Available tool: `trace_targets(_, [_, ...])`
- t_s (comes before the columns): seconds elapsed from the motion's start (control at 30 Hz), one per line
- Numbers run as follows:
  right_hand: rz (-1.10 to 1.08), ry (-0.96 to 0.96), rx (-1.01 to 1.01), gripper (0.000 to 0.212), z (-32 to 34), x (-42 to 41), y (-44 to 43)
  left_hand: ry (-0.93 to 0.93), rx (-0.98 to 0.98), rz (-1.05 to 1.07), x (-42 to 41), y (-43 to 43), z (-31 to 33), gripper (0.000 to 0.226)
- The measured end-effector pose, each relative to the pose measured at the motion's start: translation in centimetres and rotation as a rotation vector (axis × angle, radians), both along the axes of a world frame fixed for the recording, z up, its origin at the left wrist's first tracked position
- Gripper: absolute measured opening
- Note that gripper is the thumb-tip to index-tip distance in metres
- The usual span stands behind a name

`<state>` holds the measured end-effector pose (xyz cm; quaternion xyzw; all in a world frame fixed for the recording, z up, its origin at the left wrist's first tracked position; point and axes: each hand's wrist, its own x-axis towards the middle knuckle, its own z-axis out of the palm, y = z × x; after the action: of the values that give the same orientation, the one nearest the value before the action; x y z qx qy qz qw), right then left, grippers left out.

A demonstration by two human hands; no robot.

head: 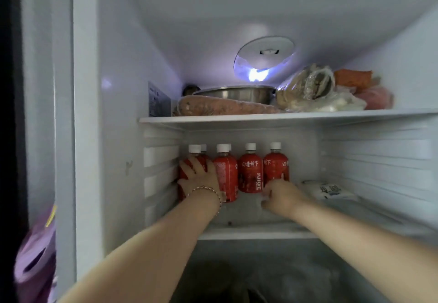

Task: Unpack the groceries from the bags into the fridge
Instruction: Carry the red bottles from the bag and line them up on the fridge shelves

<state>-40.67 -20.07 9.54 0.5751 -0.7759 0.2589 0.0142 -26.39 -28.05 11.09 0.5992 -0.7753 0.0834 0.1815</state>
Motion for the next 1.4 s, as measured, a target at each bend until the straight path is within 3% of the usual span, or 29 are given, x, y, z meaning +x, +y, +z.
trace_targets(0.17, [0.193, 0.048, 0.001, 0.018, 0.9, 1.9, 4.2, 0.063, -0.101, -0.016, 1.6, 5.6, 0.7, 0.041])
trace_targets(0.27, [0.324, 0.066, -0.038, 0.021, 1.8, 3.5, 6.5, 0.057, -0.077, -0.030, 3.8, 10.2, 1.0, 0.025])
trace_targets(0.37, [0.503, 0.076, -0.048, 0.022, 1.6, 5.7, 9.9, -0.016, 0.041, 0.065, 6.8, 16.0, 0.2, 0.021])
trace_targets(0.53, [0.785, 0.222, 0.105, 0.020, -0.2, 11.5, 16.4, -0.026, 0.340, 0.259, 13.5, 24.7, -3.3, 0.033])
trace_targets(0.73, [1.103, 0.352, 0.247, 0.020, -3.5, 22.2, 26.2, 0.042, 0.477, 0.570, 24.2, 39.1, -7.1, 0.039])
trace_targets(0.9, [1.469, 0.401, 0.233, 0.016, -7.0, 33.1, 39.5, 0.101, 0.423, 0.921, 32.2, 57.2, -11.7, 0.038])
trace_targets(1.13, [1.875, 0.379, 0.117, 0.019, -11.8, 46.6, 63.5, 0.242, 0.189, 1.362, 38.4, 85.9, -16.5, 0.023])
trace_targets(1.4, [2.328, 0.454, 0.096, 0.019, -16.6, 56.6, 94.2, 0.352, 0.285, 1.787, 40.2, 117.5, -20.2, 0.029])
